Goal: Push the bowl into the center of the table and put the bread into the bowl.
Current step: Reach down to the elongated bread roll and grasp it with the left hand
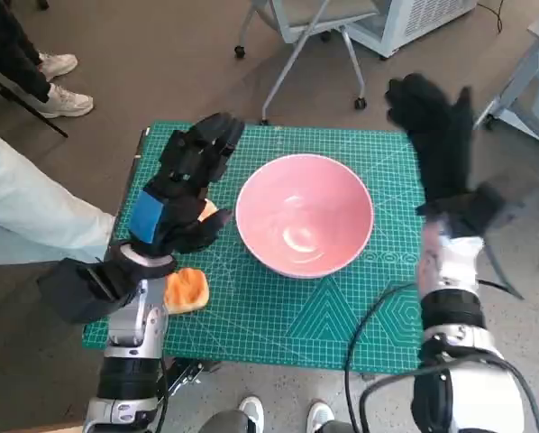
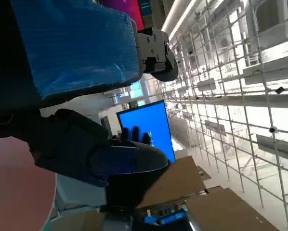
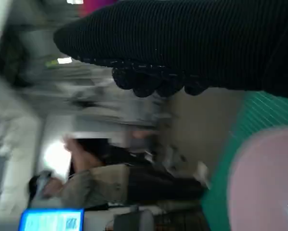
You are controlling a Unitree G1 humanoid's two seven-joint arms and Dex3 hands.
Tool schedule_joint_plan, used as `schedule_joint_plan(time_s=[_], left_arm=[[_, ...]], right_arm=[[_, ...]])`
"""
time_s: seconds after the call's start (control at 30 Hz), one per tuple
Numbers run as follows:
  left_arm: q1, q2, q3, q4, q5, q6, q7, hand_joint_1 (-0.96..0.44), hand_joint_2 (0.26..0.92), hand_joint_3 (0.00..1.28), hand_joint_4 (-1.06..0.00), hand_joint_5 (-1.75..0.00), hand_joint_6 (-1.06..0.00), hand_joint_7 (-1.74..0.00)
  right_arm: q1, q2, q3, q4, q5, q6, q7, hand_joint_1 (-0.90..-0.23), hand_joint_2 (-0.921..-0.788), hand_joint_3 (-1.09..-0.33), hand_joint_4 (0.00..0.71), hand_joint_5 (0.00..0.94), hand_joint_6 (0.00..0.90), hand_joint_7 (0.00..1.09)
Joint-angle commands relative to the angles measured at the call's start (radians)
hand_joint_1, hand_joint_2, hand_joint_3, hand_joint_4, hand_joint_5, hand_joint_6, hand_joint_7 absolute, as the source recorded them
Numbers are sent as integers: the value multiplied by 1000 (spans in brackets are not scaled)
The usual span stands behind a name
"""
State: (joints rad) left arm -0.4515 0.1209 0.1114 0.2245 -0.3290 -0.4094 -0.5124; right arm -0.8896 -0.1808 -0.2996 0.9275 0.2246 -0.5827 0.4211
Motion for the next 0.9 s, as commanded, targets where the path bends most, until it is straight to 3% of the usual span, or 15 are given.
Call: schedule_joint_plan(time_s=[0.03,0.23,0.4,0.57,0.73,0.9], left_arm=[[-21,-7,-8,-3,3,-5,5,-669,921,354,-177,-10,1,-603],[-27,-13,-13,-14,-2,0,3,-676,921,355,-182,-12,1,-605],[-35,-17,-17,-27,-9,7,3,-675,921,356,-182,-11,1,-606],[-43,-19,-24,-49,-11,17,6,-665,921,356,-183,-12,1,-609],[-50,-18,-31,-78,-9,26,6,-659,921,356,-183,-12,1,-612],[-57,-10,-34,-101,-14,31,-3,-646,921,353,-180,-10,1,-618]], right_arm=[[105,3,24,-201,58,92,49,-641,-921,-791,165,8,189,236],[205,-8,52,-445,105,177,69,-661,-921,-782,152,2,166,243],[273,-16,71,-597,116,218,65,-664,-921,-781,152,2,161,255],[316,-18,94,-685,85,203,48,-663,-921,-785,158,4,163,275],[331,-18,112,-716,60,183,44,-669,-921,-791,167,3,83,434],[336,-16,129,-732,37,164,29,-676,-921,-796,185,9,46,513]])
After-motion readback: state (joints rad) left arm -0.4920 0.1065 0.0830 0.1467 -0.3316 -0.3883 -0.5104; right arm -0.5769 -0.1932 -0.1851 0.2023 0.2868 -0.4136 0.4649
